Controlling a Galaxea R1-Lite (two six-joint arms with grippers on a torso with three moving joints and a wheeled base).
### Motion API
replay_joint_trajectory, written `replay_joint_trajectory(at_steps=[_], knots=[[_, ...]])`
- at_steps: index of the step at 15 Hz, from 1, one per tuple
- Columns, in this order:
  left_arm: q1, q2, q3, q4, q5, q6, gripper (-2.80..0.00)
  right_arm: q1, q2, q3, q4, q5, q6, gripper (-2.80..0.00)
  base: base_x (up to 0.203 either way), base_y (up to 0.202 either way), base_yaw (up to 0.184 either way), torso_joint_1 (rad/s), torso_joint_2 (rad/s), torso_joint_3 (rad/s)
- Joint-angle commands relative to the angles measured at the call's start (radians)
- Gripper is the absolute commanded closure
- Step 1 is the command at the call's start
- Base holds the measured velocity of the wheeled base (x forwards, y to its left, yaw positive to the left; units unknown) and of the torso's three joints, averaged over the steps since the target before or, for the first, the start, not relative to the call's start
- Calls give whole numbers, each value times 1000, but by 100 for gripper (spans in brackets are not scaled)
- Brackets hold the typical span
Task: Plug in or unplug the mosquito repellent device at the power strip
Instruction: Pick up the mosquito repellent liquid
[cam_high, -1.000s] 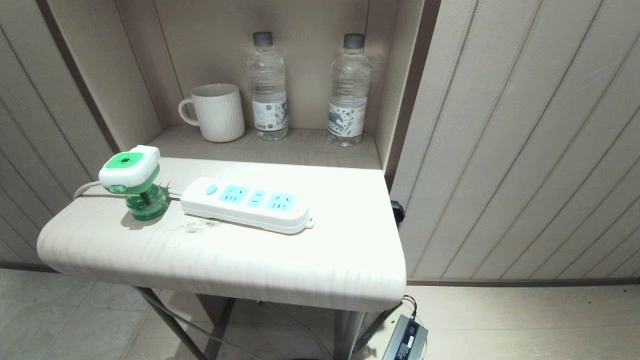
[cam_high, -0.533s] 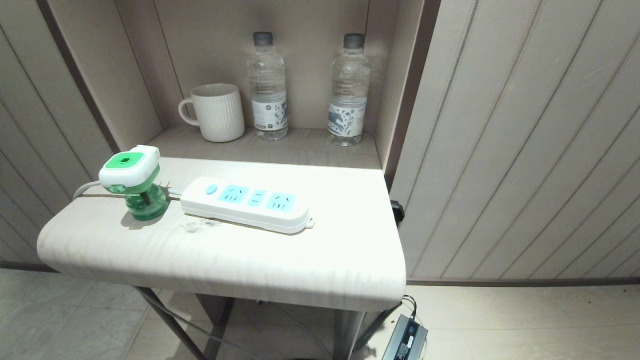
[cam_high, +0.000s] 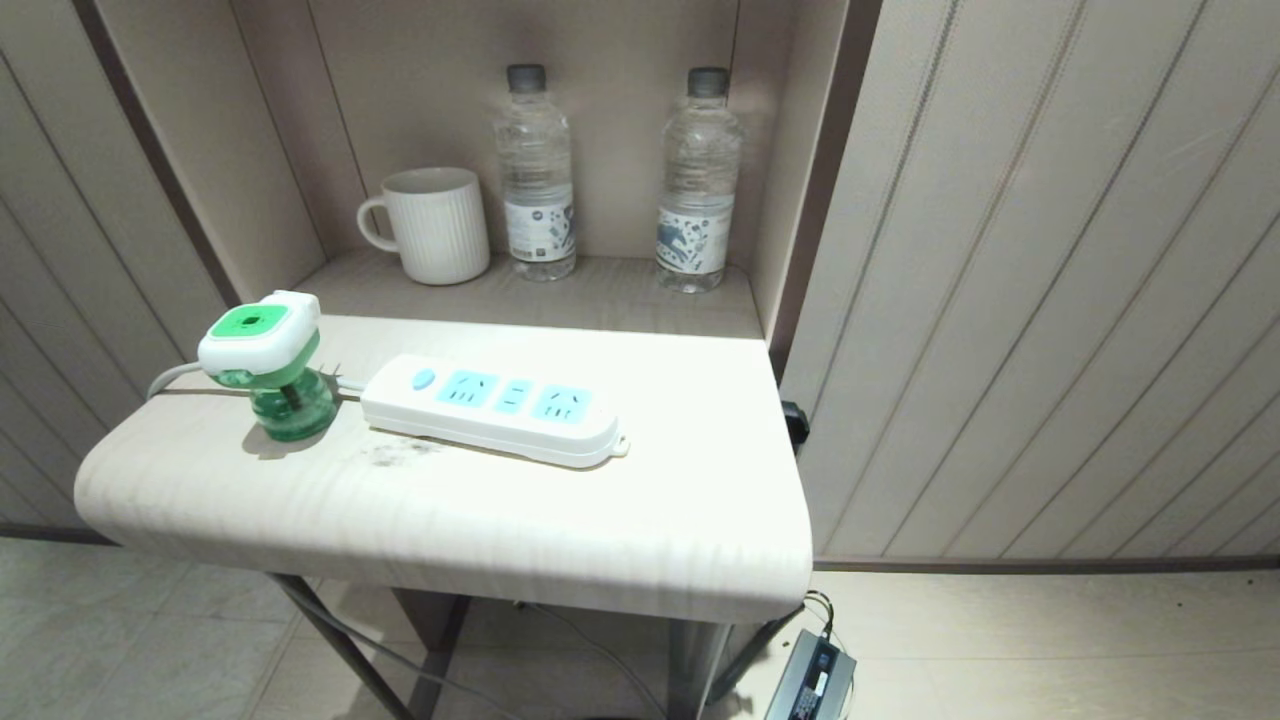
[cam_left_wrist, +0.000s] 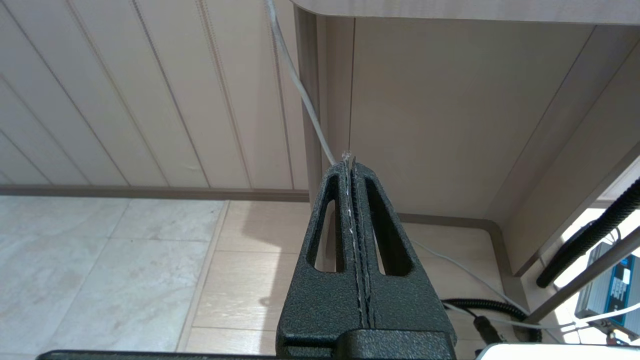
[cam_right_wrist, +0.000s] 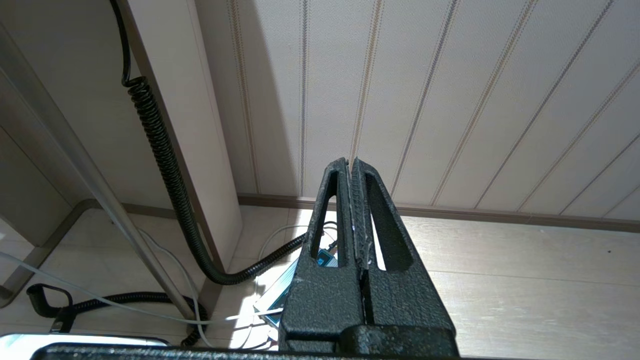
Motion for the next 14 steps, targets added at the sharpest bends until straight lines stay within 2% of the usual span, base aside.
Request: replay_joint_trajectory(at_steps=[1,14], knots=[[0,-1,0,1,-1,1,0,0,0,0,0,0,0,0,0,0,0,0,0,0],[0,-1,0,1,-1,1,0,0,0,0,0,0,0,0,0,0,0,0,0,0]])
